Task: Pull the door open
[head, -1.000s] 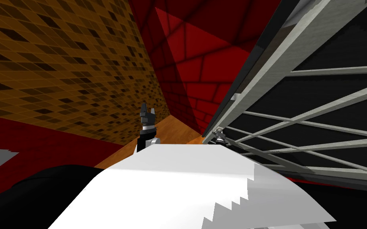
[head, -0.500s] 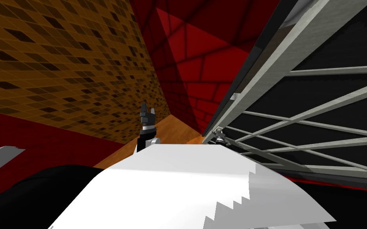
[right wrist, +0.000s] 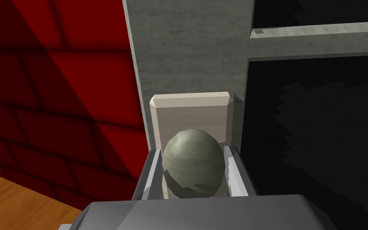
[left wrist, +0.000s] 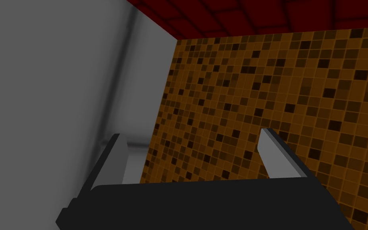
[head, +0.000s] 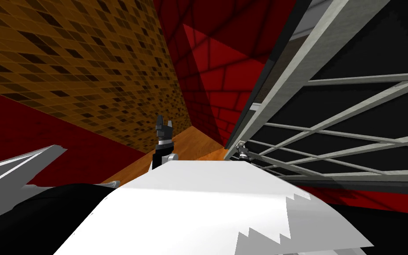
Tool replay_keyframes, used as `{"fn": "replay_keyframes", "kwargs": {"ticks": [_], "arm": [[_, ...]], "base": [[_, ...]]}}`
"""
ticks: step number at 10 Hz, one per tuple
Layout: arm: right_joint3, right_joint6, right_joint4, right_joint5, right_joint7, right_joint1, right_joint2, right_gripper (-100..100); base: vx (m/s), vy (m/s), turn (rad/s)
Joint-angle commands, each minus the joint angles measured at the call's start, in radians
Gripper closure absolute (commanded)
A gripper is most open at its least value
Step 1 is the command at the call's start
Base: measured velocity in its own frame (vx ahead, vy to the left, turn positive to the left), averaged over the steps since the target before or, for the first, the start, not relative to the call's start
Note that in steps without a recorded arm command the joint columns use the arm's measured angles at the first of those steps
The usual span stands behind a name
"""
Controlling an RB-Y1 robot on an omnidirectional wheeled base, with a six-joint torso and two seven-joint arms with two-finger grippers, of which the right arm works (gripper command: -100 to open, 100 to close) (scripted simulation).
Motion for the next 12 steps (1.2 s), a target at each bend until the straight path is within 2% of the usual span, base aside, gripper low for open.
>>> {"fn": "replay_keyframes", "kwargs": {"ticks": [1,2,3,4,9,10,11,12], "arm": [[0.028,-0.008,-0.006,0.015,-0.028,0.001,-0.01,100],[0.036,-0.007,-0.009,0.019,-0.035,0.003,-0.012,100],[0.027,-0.004,0.001,0.015,-0.029,-0.003,-0.012,100],[0.052,-0.011,-0.005,0.027,-0.052,0.011,-0.024,100],[0.116,-0.043,-0.027,0.061,-0.119,0.043,-0.07,100],[0.128,-0.049,-0.031,0.067,-0.131,0.048,-0.078,100],[0.12,-0.04,-0.031,0.063,-0.12,0.046,-0.073,100],[0.142,-0.055,-0.032,0.073,-0.141,0.061,-0.085,100]], "base": [[-0.286,0.011,0.075],[-0.248,-0.016,0.06],[-0.101,-0.01,0.023],[-0.192,-0.017,0.12],[-0.249,-0.022,0.102],[-0.257,-0.018,0.082],[-0.108,-0.007,0.025],[-0.136,0.003,0.083]]}}
